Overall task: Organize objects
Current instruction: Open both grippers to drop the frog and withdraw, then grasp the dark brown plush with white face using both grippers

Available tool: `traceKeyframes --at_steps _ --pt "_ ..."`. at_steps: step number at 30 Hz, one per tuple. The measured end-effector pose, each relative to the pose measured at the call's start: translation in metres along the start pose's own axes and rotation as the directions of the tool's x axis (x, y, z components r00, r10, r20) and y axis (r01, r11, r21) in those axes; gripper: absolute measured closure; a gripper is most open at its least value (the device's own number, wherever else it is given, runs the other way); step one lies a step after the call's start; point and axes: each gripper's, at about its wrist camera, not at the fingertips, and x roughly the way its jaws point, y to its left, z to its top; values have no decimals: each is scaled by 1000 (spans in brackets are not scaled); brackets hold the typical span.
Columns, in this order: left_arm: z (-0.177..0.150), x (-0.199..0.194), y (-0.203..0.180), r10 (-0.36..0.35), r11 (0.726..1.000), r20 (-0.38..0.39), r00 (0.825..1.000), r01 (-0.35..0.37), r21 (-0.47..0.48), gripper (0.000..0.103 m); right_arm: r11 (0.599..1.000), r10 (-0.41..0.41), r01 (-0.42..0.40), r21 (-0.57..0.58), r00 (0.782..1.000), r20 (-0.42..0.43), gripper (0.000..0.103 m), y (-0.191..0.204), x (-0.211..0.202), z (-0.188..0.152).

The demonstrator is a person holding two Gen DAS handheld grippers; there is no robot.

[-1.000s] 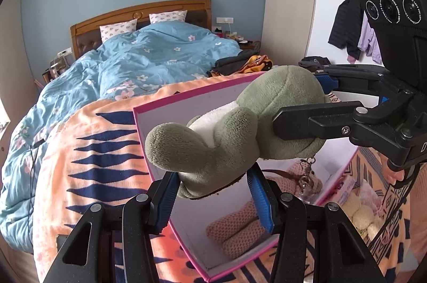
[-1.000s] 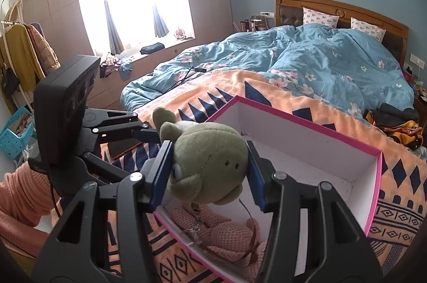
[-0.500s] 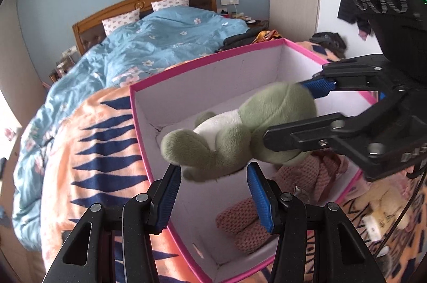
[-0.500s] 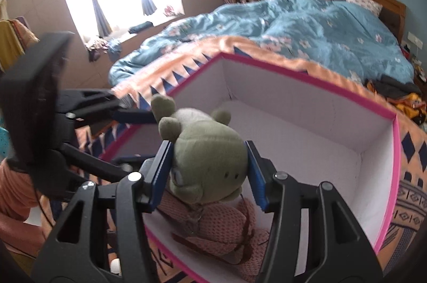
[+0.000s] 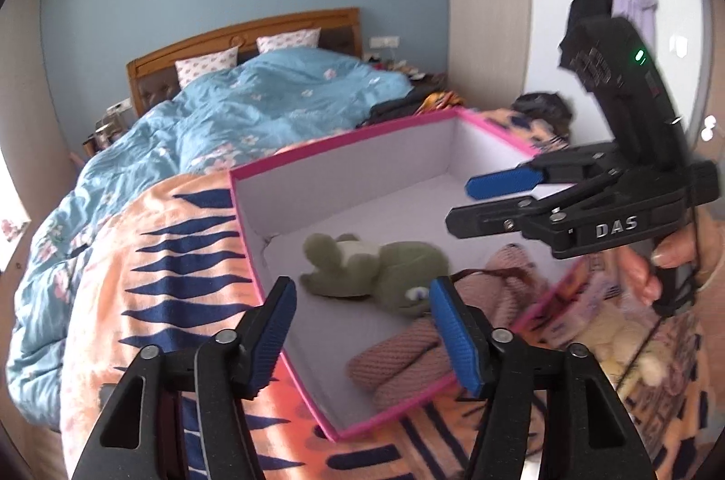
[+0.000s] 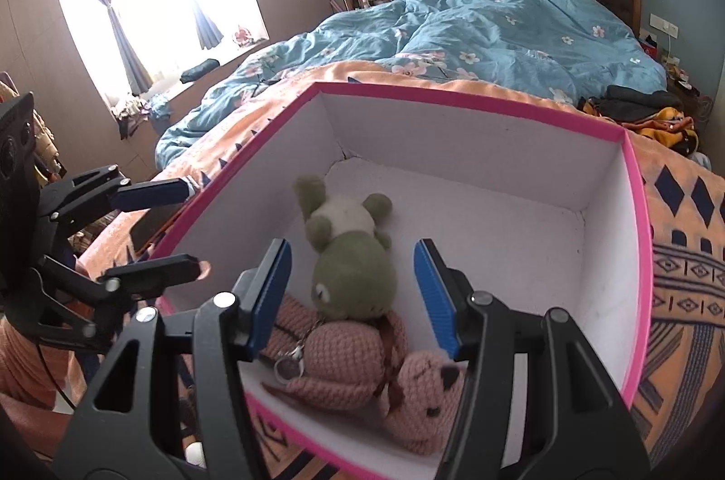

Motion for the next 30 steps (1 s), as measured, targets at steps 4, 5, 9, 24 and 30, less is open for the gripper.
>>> traceKeyframes --at_steps 4,5,9,24,30 --pt "-5 -25 -6 -54 999 60 997 54 1 31 998 64 -65 19 996 53 45 6 -25 -7" --pt "-7 -33 -7 -69 998 76 995 69 1 30 997 79 -80 16 994 74 45 11 -34 -10" --pt "-13 -59 -10 -128 991 127 984 131 -8 27 989 145 -147 -4 979 144 44 29 -68 -18" --pt "-72 -72 -39 -224 974 71 972 223 29 26 986 163 -147 -82 958 237 44 85 -144 -89" --pt "-97 -53 -52 -250 968 -8 968 251 24 26 998 65 -61 -30 985 160 44 80 -135 -138"
